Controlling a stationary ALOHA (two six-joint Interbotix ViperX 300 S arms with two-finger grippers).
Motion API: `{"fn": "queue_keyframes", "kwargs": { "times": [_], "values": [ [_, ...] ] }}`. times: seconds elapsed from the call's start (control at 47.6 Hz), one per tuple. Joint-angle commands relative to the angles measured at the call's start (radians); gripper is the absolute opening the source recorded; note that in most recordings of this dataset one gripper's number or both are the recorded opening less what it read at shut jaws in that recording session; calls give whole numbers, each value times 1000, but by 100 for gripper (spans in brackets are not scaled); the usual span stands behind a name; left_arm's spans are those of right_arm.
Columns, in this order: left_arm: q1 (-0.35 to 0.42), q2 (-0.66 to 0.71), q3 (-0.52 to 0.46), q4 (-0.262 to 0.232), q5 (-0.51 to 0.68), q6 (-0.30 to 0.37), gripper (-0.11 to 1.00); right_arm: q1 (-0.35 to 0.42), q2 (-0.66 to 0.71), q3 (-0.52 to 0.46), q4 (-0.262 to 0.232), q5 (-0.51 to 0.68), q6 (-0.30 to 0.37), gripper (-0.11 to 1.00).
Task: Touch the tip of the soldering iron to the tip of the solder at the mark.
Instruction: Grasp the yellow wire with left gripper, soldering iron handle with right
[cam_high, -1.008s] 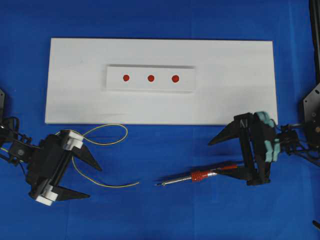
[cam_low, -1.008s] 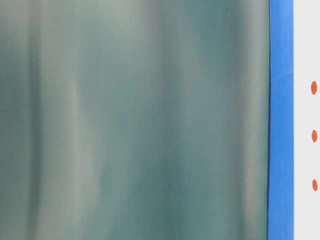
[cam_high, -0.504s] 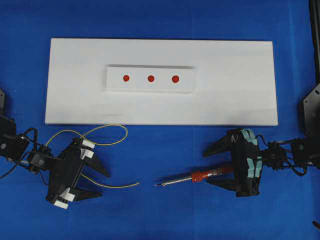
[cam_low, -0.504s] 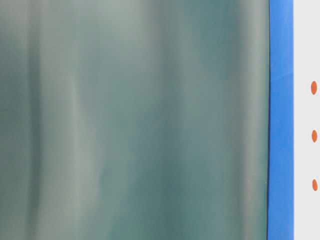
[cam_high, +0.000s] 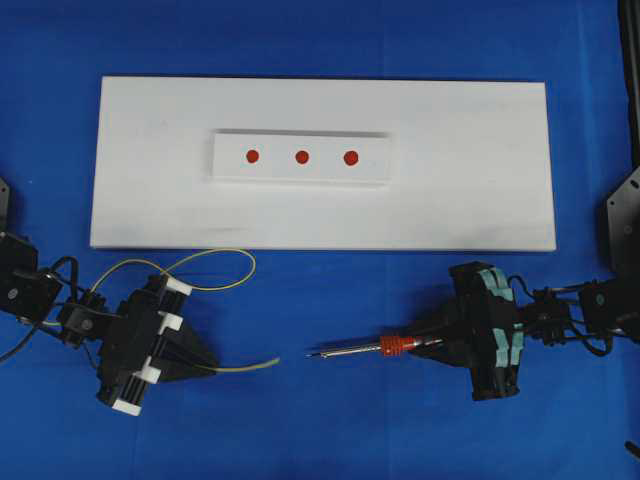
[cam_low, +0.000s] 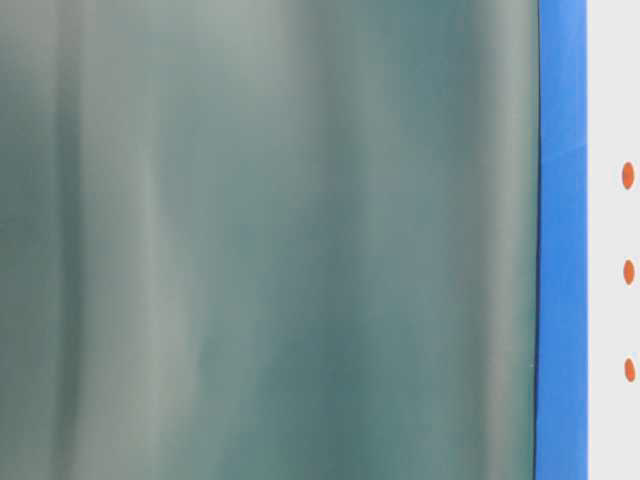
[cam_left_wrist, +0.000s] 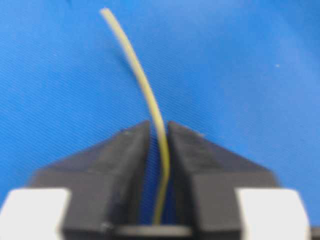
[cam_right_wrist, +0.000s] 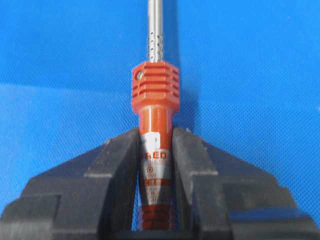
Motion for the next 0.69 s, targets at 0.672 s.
{"fn": "queue_keyframes", "kwargs": {
  "times": [0.672],
  "values": [
    [71, -454, -138, 3, 746, 12, 3, -143, -362, -71, 0, 477, -149, 6]
  ]
}}
